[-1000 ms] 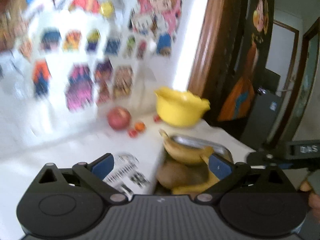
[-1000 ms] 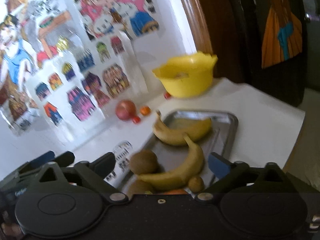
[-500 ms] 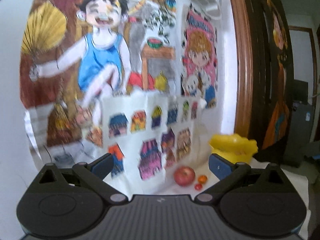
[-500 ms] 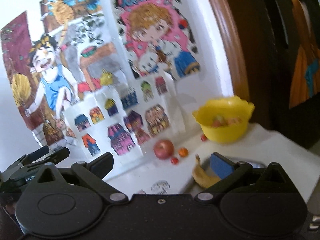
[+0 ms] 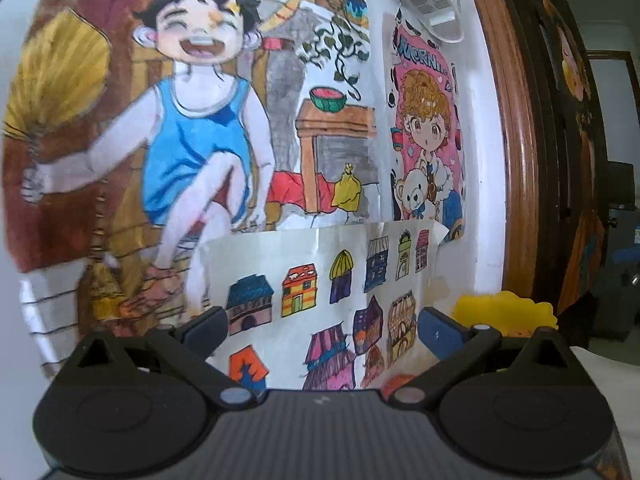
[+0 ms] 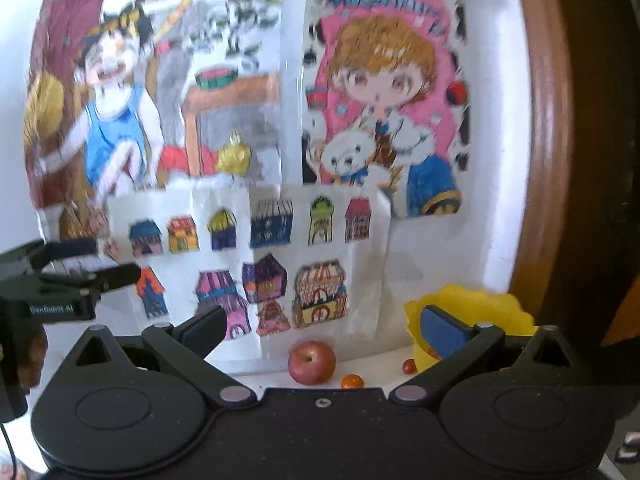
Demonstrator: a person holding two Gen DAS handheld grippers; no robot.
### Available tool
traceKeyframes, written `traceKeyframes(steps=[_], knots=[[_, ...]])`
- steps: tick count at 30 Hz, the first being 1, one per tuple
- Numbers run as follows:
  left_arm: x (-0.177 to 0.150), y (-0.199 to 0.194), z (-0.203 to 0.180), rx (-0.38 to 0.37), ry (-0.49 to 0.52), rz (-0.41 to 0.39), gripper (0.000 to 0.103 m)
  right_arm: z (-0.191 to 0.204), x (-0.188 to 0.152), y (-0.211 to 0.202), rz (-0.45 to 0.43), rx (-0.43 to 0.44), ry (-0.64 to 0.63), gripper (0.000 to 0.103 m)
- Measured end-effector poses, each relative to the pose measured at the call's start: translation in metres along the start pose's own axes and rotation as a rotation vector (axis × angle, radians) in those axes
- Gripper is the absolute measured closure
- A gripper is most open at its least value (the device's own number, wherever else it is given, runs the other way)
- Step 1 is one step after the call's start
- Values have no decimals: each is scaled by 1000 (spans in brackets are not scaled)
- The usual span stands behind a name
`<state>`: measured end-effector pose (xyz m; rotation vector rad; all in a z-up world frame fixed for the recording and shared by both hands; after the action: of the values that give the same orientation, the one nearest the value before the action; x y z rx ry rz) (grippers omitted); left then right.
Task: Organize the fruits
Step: 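Move the left tool to a red apple while the right tool reaches an orange tangerine, then grasp the red apple with the left tool while the right tool grasps the tangerine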
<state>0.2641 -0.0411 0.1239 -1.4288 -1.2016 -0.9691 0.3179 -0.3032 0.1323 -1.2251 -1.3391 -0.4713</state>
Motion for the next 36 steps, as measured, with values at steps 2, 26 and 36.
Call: traceKeyframes(steps=[2, 26, 36], knots=[[-6, 14, 1, -2, -3, 0, 0, -2, -12, 24, 25, 8, -24, 1], [-129, 167, -17, -84, 58, 272, 0, -12, -110, 236, 363, 164, -287, 32], [-148, 188, -18, -128, 51, 316, 0, -12, -120, 262, 342, 269, -294, 50]])
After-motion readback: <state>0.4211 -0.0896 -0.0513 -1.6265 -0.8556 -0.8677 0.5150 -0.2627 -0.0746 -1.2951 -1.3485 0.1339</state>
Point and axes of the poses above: each gripper's, at about its wrist camera, not at the fingertips, and y roughly the way its jaws point, z to its left, x to its top, the point moved 2 cm from there along y, roughly the way its jaws point, and after that the axes turned 15 degrees about -y, right-handed, at the moved point
